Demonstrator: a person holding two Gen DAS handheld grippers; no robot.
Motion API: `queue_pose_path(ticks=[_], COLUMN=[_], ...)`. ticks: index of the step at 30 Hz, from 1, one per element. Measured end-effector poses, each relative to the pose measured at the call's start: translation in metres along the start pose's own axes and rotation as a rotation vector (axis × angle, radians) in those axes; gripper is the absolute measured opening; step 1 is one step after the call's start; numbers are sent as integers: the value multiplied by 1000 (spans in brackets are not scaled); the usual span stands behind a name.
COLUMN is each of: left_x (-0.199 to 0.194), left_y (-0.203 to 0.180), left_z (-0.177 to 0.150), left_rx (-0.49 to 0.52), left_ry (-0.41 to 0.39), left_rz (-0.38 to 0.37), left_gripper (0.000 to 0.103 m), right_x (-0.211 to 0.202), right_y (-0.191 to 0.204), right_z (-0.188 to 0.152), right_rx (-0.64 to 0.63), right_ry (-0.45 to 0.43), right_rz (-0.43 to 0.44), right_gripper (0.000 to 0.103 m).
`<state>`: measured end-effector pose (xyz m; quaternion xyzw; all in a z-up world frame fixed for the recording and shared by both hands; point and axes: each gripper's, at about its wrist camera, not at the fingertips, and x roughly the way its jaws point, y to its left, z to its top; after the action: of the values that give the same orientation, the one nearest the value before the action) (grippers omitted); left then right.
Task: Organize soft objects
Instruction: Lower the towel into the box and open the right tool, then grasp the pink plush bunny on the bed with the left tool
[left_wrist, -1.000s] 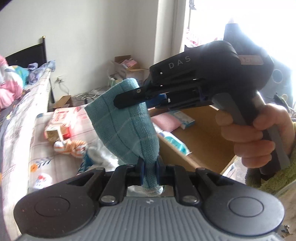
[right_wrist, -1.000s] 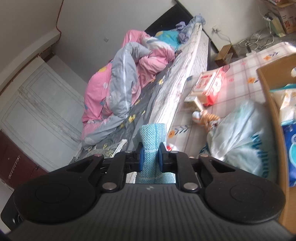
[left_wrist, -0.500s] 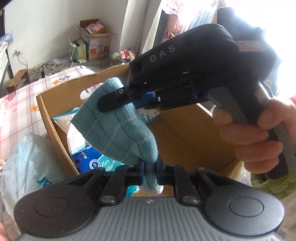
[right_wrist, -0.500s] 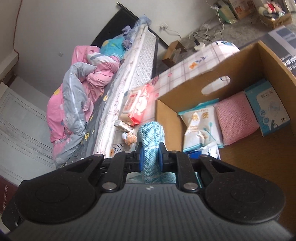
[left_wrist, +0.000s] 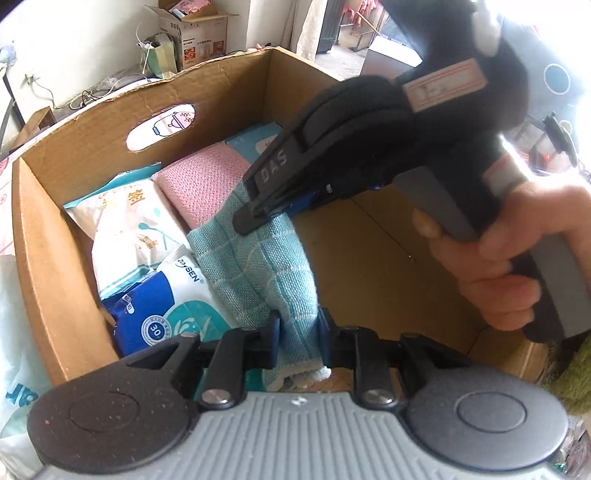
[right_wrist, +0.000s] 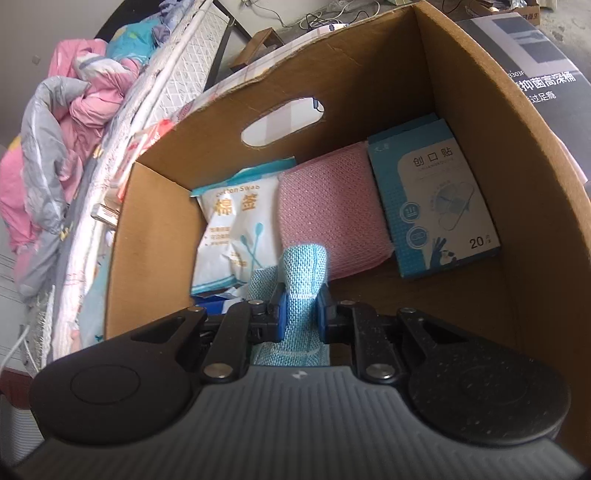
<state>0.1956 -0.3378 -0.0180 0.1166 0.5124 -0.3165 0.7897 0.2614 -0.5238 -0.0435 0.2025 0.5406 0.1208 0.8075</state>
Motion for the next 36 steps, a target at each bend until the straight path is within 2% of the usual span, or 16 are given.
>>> queue_pose_path(ticks=[7, 13, 16, 18, 20, 23, 27, 33, 36], left_x=[1, -3, -4, -8, -12, -22, -40, -84, -113], left_y=[0, -2, -1, 0, 2, 6, 14, 24, 30], left_z=[0, -3, -3, -4, -4, -5, -8, -19, -33], left_rx=[20, 35, 39, 37, 36, 23, -1, -16, -33], left_ry=[9, 9, 10, 6, -5, -23, -57, -156, -207], left_rz=[1, 27, 37, 45, 47, 46, 46, 49, 41], left_gripper=[45, 52, 54, 54, 55, 56, 56, 68, 76], right_x=[17, 17, 12, 3, -11, -29, -42, -83, -111], right_y=[8, 9, 10, 9, 7, 5, -3, -1, 13], right_z=[5, 8, 8, 8, 8, 7, 2, -22, -41], right_rx=[-108, -167, -177, -160, -136, -111, -37, 71, 87], right_ry=[-4, -32, -53, -84, -125, -163, -157, -217, -277], right_rz=[-85, -116, -136, -121, -88, -73, -40, 135, 195], right_gripper=[18, 21, 29, 33, 42, 43, 43, 44, 50])
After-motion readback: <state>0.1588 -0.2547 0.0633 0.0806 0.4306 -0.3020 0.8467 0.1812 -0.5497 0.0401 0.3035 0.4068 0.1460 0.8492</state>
